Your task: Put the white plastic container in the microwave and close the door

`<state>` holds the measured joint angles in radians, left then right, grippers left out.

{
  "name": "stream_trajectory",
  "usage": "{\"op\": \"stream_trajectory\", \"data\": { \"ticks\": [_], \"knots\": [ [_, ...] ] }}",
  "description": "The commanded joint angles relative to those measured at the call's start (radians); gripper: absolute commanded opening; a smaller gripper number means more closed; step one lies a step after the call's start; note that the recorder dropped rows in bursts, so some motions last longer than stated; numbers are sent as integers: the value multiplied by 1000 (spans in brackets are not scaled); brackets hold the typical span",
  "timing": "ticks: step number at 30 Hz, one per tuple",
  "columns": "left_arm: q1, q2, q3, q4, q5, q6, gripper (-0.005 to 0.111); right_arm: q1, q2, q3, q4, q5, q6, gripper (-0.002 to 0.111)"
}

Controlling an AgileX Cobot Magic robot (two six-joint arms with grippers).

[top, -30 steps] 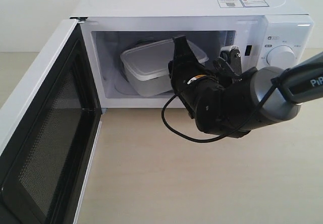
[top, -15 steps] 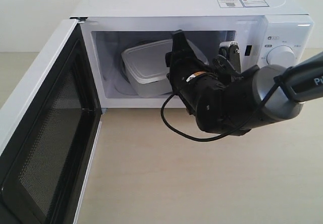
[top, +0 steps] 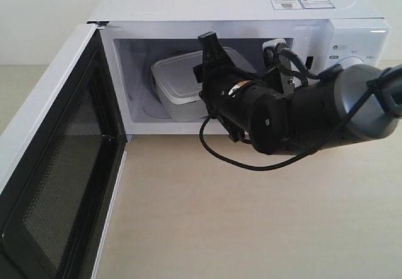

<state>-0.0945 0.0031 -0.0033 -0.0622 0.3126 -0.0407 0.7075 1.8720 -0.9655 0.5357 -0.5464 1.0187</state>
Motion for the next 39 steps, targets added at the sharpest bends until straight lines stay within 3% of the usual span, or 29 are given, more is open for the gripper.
{"op": "stream_trajectory", "data": {
  "ticks": [1, 5, 10, 11, 16, 22, 27, 39],
  "knots": [
    [3, -3, 3, -1, -6, 4, 4, 0, -36, -1, -25, 116, -97, 44],
    [3, -3, 3, -1, -6, 4, 4, 0, -56, -1, -112, 173, -126, 40],
    [3, -3, 3, -1, -6, 4, 4, 0, -90, -1, -240, 240, -137, 2],
    [3, -3, 3, -1, -6, 4, 4, 0, -96, -1, -245, 262, -139, 0],
    [3, -3, 3, -1, -6, 4, 4, 0, -115, 1, -378, 379, -145, 0],
    [3, -3, 3, -1, -6, 4, 4, 28, -148, 81, -455, 223, -216, 0],
    [3, -3, 3, -1, -6, 4, 4, 72, -162, 134, -457, 108, -471, 0],
    [3, -3, 3, -1, -6, 4, 4, 80, -152, 137, -457, 129, -944, 0]
  ]
}}
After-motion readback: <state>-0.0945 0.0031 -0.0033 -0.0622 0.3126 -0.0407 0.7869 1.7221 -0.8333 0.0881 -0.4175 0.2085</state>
